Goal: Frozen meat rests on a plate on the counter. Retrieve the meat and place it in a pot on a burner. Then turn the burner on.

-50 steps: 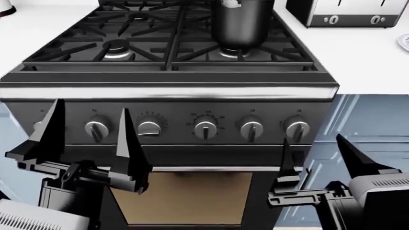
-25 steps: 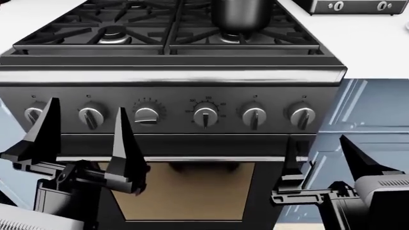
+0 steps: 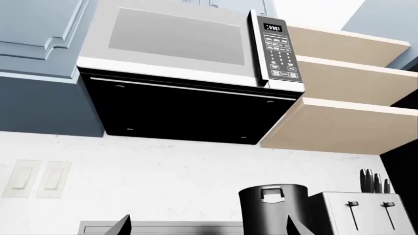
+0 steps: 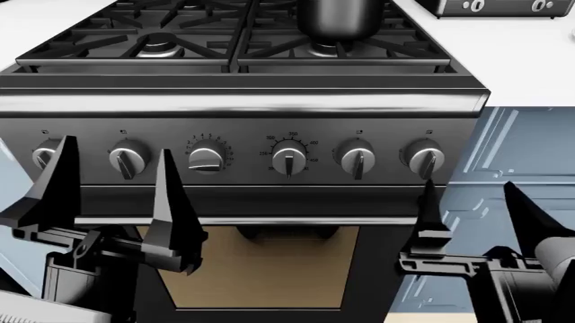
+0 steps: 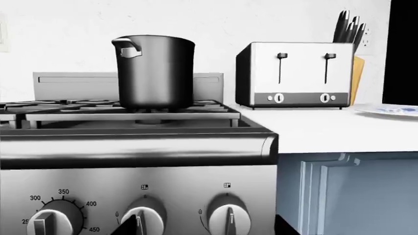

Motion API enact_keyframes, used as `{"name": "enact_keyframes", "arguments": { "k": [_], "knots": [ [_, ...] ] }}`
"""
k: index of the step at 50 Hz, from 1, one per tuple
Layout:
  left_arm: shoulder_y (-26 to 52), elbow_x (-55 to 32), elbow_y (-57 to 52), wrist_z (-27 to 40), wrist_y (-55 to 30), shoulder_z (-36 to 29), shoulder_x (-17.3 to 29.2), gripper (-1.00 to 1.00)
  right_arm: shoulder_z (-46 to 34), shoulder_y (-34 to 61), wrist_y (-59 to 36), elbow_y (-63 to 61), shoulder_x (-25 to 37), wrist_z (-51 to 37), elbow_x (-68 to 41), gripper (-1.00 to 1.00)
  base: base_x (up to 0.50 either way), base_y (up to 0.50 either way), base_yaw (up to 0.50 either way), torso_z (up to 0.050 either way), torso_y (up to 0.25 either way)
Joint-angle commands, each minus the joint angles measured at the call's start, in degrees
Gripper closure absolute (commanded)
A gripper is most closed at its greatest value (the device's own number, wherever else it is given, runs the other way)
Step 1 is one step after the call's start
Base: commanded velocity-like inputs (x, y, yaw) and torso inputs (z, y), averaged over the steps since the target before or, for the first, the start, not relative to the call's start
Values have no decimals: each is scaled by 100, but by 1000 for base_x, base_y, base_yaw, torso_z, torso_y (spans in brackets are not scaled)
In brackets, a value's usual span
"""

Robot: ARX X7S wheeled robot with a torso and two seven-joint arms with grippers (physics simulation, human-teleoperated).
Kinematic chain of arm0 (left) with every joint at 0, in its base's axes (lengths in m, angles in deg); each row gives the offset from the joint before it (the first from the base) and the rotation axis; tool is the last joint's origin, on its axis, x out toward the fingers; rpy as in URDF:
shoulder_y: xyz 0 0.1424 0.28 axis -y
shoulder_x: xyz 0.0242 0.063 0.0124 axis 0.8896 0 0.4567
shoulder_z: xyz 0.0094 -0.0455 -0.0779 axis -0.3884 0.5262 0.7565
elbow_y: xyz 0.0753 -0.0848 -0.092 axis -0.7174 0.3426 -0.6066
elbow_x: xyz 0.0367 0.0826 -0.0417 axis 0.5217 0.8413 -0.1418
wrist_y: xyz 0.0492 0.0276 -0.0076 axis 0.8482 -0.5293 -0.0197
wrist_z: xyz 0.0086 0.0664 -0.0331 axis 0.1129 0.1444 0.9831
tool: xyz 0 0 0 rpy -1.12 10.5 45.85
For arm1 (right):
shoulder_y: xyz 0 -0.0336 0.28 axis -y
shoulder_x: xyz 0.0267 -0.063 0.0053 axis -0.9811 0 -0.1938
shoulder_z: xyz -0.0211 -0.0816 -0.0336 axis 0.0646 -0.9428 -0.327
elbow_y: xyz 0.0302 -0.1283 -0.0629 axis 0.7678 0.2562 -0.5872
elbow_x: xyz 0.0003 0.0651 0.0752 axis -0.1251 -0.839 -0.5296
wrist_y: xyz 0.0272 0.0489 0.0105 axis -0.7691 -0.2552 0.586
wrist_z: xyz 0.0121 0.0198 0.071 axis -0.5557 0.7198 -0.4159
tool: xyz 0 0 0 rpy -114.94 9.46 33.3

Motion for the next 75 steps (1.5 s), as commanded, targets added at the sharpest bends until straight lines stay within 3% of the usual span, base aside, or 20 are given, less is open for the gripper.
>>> {"name": "enact_keyframes", "arguments": {
  "k": [1, 14, 22, 34, 49, 75],
  "knots": [
    [-6, -19, 14, 5, -3, -31, 26, -100, 248, 489, -336, -484, 309, -8, -1061, -100, 0, 0, 0, 0, 0],
    [40, 65, 135, 29, 3, -63, 14, -100, 567, 1593, -1533, -680, 377, 286, -2804, -100, 0, 0, 0, 0, 0],
    [52, 86, 197, 37, 0, -95, 10, -100, 620, 1663, -1440, -360, 380, 628, -3183, -100, 0, 0, 0, 0, 0],
    [76, 113, 268, 43, 19, -125, 13, -100, 684, 2047, -2024, -78, 226, 657, -3689, -100, 0, 0, 0, 0, 0],
    [36, 24, 212, -5, 45, -187, 87, -100, 632, 2379, -2715, 482, -211, 642, -3840, -100, 0, 0, 0, 0, 0],
    [87, 10, 269, 61, 34, -190, 108, -100, 520, 1950, -2356, 1259, -508, 924, -3432, -100, 0, 0, 0, 0, 0]
  ]
}}
